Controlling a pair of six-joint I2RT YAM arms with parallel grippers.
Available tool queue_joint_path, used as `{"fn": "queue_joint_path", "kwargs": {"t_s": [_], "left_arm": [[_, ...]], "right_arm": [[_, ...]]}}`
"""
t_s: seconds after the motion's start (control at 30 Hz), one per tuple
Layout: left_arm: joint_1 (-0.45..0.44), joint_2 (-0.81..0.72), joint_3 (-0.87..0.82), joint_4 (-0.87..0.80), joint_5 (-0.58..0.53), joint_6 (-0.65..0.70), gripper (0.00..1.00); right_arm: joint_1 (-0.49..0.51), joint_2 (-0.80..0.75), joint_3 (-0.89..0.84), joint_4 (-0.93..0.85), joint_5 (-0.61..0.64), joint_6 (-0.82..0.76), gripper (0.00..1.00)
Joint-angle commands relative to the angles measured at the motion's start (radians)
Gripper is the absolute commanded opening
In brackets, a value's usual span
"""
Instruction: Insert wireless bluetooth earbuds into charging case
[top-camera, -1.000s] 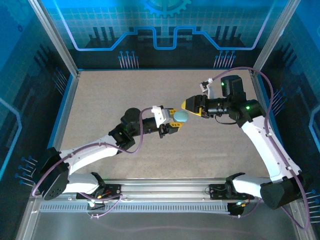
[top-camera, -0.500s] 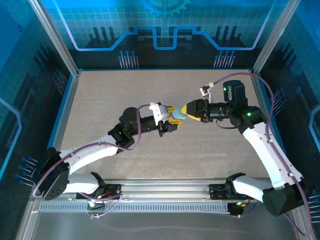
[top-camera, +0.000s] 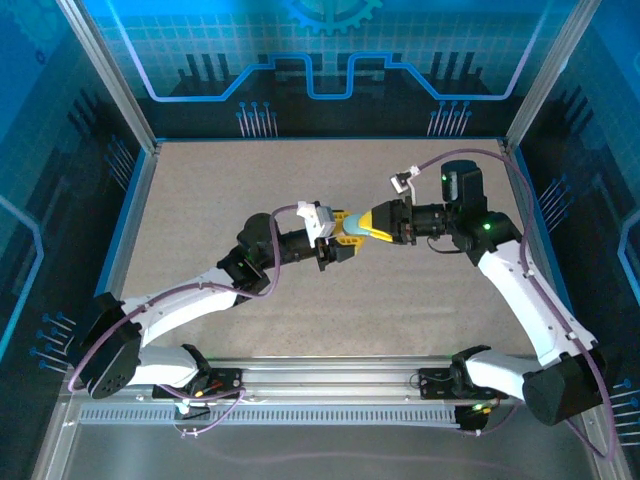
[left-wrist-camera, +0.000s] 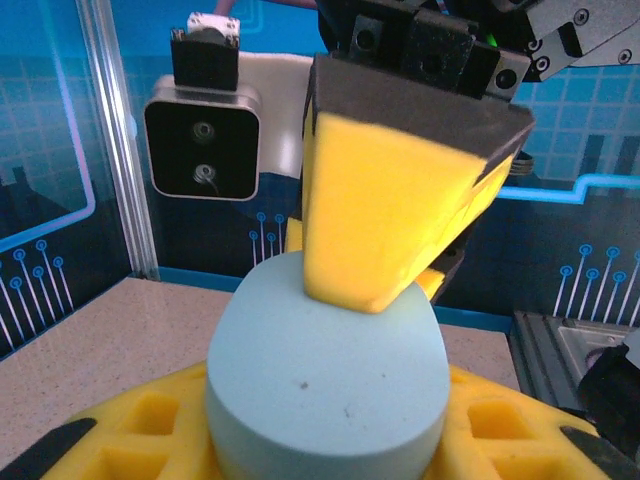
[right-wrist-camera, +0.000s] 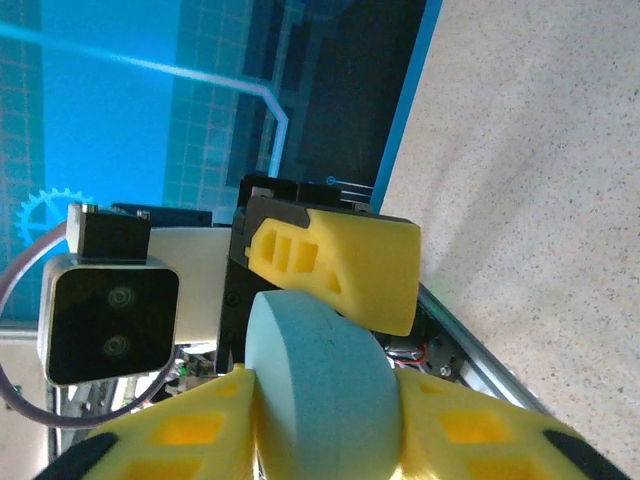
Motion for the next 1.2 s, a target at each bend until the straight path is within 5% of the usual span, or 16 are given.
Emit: {"fn": "queue_joint_path", "kwargs": {"t_s": [0.0,0.3,0.6,1.17], "left_arm": [[-0.003,0.004,0.033,0.018,0.0,0.005,0.39],[-0.003,-0.015,0.075,-0.262,-0.111,0.083,0.71],[-0.002,-0.115,-0.038,-0.179,-0.217,0.106,0.78],[0.021,-0.19,-0.075,-0.237,-0.451,0.059,0.82]], "right_arm": [[0.011,0.008,-0.008,0.012,-0.027,0.003,0.25],[-0.037,-0.006,-0.069,0.022,0.123,-0.011,0.19],[-0.094,0.1,-0.3,0.176,0.315,-0.041,0.21],[0.064,0.65,-0.23,0.343,0.39,-0.106,0.27]]}}
